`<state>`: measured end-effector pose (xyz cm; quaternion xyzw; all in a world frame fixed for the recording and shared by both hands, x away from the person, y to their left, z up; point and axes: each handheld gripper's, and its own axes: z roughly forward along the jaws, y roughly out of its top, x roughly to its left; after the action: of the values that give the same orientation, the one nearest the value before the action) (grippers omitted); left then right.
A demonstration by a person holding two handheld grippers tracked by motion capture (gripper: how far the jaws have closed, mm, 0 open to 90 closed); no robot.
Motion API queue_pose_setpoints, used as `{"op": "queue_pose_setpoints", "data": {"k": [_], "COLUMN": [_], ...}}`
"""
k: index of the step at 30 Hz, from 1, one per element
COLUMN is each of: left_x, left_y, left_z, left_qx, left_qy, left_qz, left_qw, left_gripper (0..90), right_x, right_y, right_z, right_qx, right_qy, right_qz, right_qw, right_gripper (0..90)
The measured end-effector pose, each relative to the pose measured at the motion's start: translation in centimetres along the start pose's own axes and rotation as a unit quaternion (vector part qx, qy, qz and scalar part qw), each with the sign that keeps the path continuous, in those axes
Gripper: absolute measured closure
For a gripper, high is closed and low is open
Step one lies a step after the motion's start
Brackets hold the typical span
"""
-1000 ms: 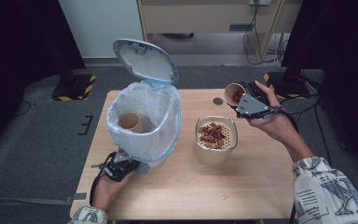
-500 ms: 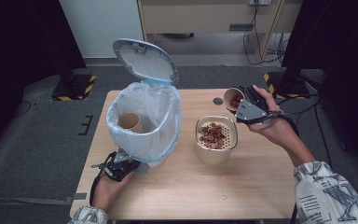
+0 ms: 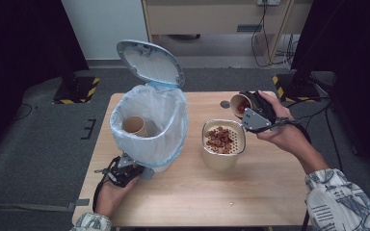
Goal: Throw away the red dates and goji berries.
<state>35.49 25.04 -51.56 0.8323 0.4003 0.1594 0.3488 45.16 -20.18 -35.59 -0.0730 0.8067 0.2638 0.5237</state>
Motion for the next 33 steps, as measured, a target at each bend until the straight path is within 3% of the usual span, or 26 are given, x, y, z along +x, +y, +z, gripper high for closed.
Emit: {"op": "queue_pose_setpoints", "data": {"k": [9,28,32,33], "left_x": [0.0,0.0,0.0,0.0], "left_y": [0.0,0.0,0.0,0.0], "left_z": [0.0,0.0,0.0,0.0], "left_qx": [0.000,0.000,0.000,0.000], "left_qy": [0.000,0.000,0.000,0.000], "left_qz": [0.000,0.000,0.001,0.000], "left_qw": [1.0000,1.0000,1.0000,1.0000], "left_gripper": [90.0,90.0,90.0,90.0], "right_x": [0.4,0.3,0.1,0.1], "right_y": [0.5,0.7,1.1,1.3], "right_z": [0.1,-0.3,-0.3,-0.4], "right_qx": [0.008,0.014,0.017,0.023], "right_qy": [0.005,0.005,0.005,0.006], "right_qz": [-0.033,-0.041,-0.066,-0.084], "right_qw": [0.9994,0.9990,0.9976,0.9962], "right_gripper": [28.3,28.2,28.2,28.2]}}
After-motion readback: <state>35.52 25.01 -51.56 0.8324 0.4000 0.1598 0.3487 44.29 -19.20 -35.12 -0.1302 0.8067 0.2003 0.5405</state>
